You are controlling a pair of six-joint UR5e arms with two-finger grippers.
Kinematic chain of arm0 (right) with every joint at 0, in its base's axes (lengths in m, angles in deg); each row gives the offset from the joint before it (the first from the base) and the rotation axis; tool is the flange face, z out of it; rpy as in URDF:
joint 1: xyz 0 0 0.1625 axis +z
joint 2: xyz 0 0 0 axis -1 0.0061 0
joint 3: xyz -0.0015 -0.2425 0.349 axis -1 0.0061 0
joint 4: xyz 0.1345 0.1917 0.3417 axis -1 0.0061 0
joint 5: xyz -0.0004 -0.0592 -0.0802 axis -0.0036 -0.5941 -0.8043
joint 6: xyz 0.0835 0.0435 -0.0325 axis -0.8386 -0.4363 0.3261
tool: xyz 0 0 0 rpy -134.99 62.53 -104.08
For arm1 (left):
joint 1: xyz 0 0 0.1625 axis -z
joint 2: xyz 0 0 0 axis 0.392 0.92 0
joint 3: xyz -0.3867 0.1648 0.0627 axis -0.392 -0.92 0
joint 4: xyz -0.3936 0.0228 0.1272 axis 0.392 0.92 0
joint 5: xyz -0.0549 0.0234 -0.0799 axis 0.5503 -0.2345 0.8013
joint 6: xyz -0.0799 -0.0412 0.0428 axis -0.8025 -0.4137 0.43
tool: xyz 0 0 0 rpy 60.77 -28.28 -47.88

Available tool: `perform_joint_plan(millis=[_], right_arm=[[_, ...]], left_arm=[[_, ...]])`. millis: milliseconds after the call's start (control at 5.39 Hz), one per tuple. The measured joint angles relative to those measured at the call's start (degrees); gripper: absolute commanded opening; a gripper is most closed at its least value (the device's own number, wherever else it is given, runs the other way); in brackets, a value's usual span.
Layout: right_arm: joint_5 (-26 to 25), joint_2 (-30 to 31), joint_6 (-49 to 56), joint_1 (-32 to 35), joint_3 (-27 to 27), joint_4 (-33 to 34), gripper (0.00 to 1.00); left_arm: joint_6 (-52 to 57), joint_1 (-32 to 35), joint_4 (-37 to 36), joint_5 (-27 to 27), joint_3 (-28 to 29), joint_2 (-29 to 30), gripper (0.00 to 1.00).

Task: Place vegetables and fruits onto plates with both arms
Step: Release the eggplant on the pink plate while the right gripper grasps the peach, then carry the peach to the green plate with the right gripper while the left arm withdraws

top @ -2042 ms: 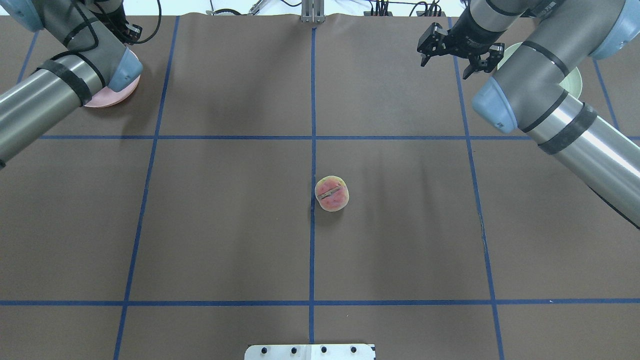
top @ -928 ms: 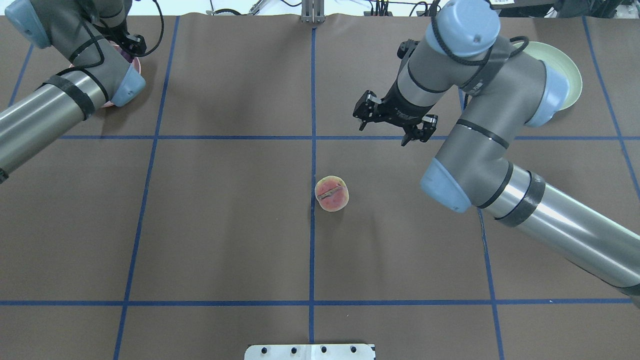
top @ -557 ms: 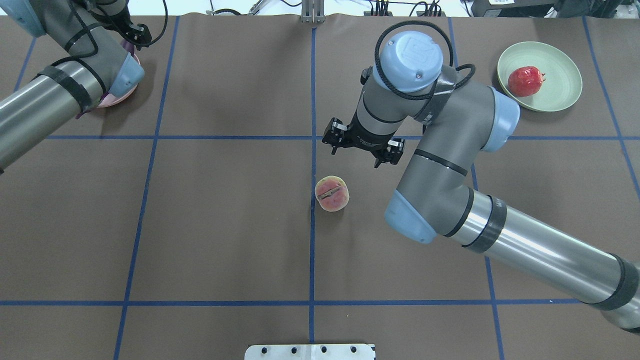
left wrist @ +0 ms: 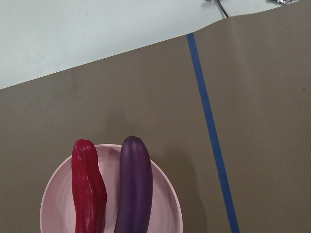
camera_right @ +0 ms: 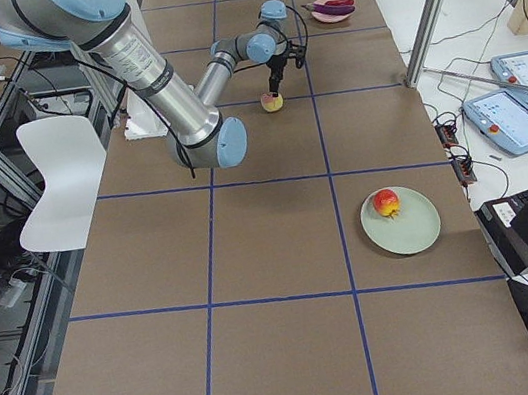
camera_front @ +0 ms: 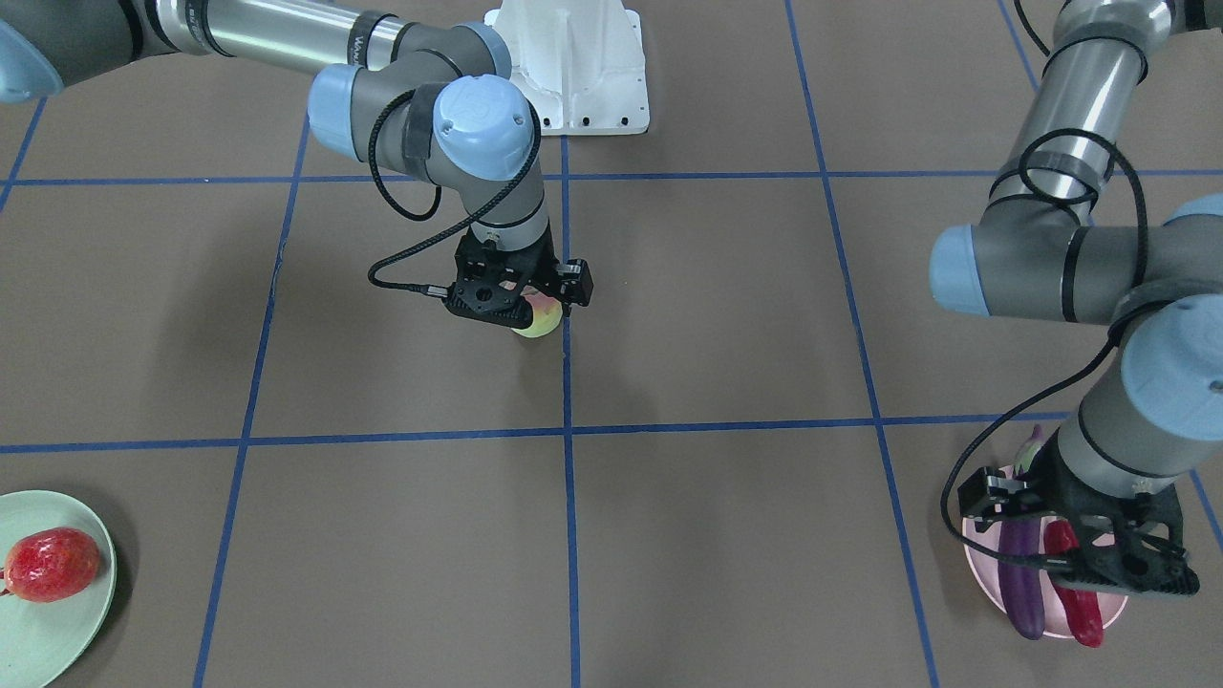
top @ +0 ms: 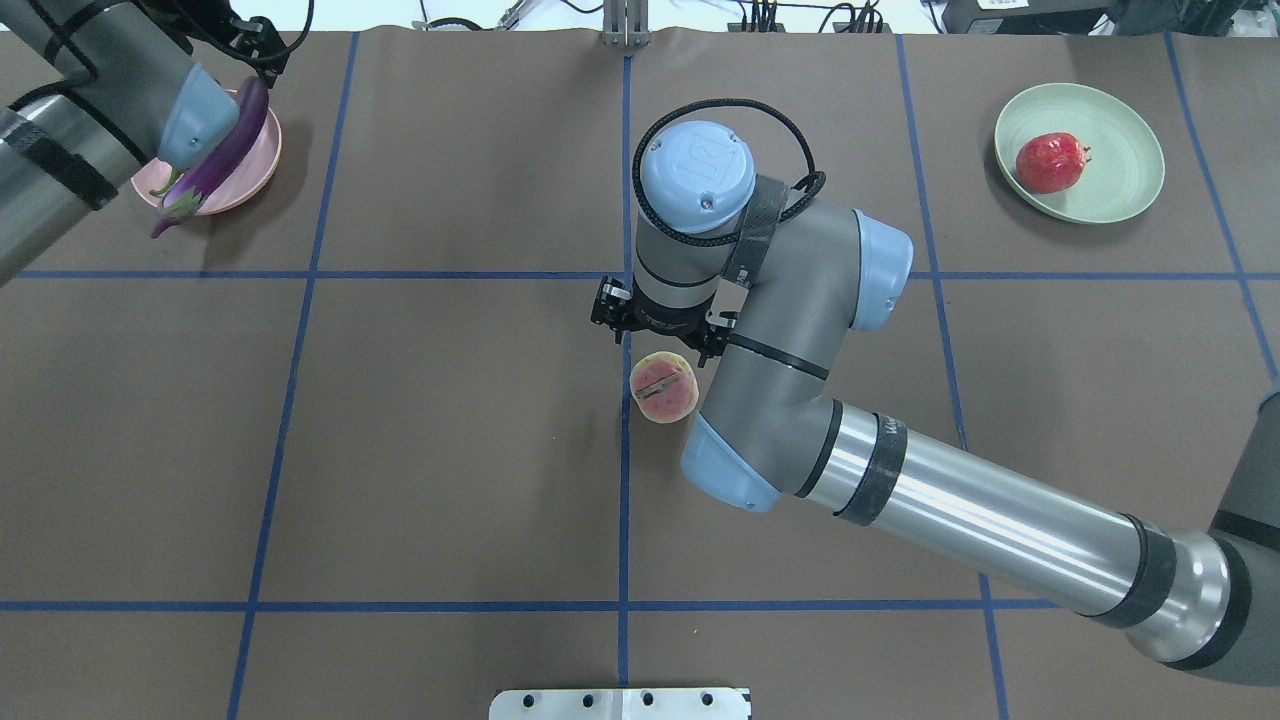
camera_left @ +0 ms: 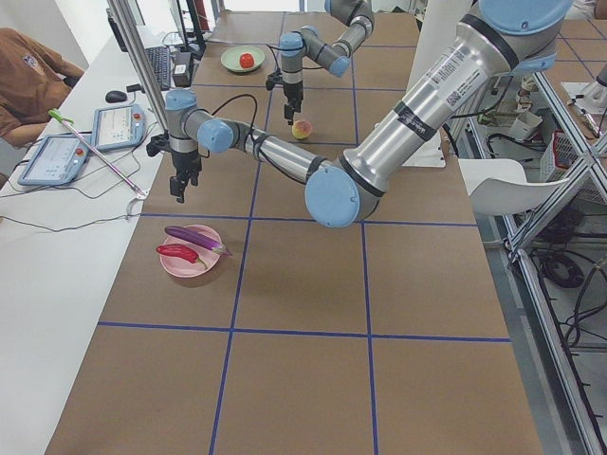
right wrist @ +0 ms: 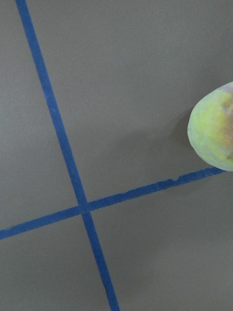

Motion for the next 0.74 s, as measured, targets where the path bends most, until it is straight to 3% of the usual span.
perform_joint_plan(millis=[557,743], right_arm=[[-1.7,0.5,0.6,-2.3,2.4,0.0,1.0],[-2.2,0.5,0.6,-2.6,3.0,0.0,0.41]], left_arm=[[1.7,0.3,-2.5,0.1,-6.8,-4.3,1.0],[1.8,0.5,-2.8,0.2,-9.5,-6.2,1.0]])
